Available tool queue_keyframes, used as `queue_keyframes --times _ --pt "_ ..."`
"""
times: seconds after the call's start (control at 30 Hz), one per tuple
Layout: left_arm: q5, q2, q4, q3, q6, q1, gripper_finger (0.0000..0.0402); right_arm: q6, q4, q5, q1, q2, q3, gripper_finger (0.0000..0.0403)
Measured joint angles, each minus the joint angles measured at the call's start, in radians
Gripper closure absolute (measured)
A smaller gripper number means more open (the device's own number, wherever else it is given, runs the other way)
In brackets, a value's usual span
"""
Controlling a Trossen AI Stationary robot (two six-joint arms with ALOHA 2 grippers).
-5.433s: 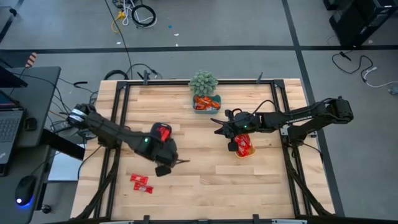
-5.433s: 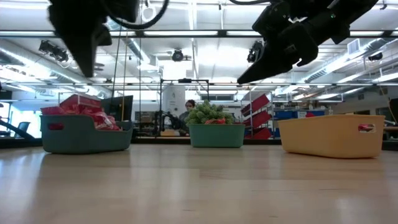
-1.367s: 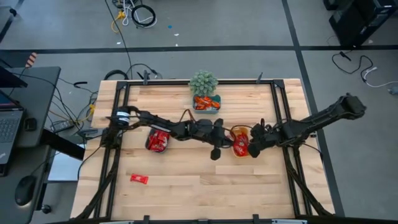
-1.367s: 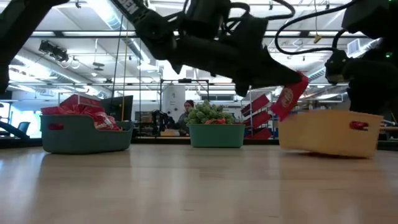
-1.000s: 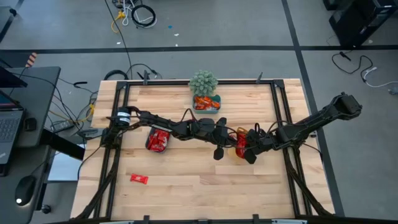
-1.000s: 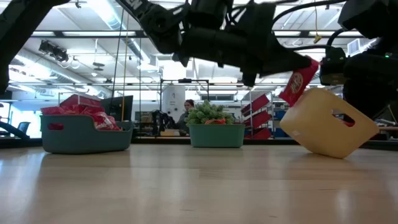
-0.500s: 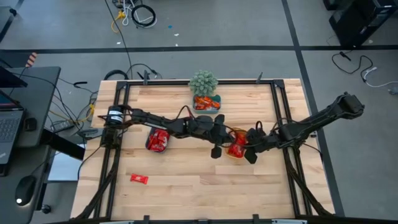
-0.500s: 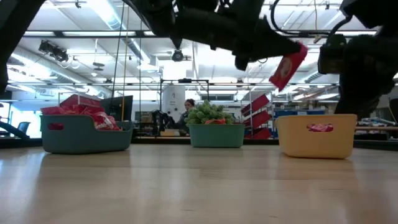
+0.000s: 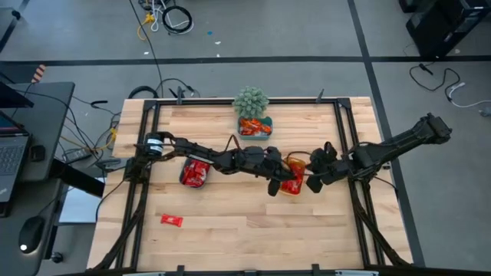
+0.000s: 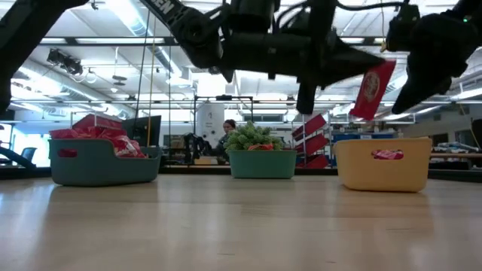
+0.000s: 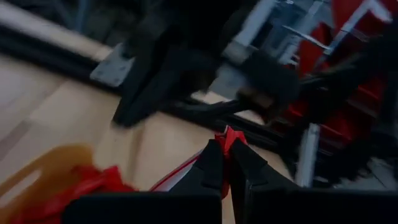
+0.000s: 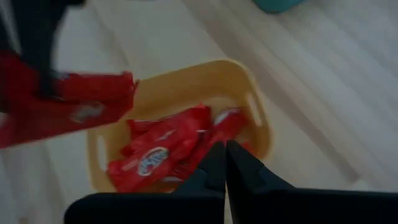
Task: Sort candy
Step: Put the red chocolate into the yellow bin
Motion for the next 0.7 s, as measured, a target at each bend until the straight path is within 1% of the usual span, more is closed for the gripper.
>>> queue_keyframes --times 0.1,0.23,0.3,0.4,0.53,0.63,0.7 --pt "-0.05 0.019 -0.02 -0.003 -0.025 0.001 0.0395 -0.012 -0.043 0.031 0.004 -0.015 0.022 0.0403" --pt "-0.072 0.016 -0.032 0.0 0.013 0.003 0.0359 -0.024 -0.043 0.031 0.004 -0.019 0.026 0.0403" --pt "-0.065 0.016 -0.037 0.0 0.027 0.003 0.0335 -0.026 -0.042 0.031 0.004 -0.019 0.026 0.0403" --pt "-0.028 0.016 -0.04 -0.001 0.028 0.002 0.0299 -0.041 -0.038 0.031 0.004 -0.019 0.026 0.0403" --pt "-0.016 0.016 -0.042 -0.001 0.028 0.01 0.0262 -0.043 -0.038 0.045 0.004 -0.019 0.025 0.0403" --pt "0.004 0.014 -0.039 -0.001 0.094 0.025 0.0251 -0.058 -0.009 0.054 0.004 -0.019 0.025 0.0403" --pt "0.019 -0.001 -0.052 -0.002 0.14 0.031 0.0255 -0.096 0.054 0.053 0.005 -0.013 0.018 0.0403"
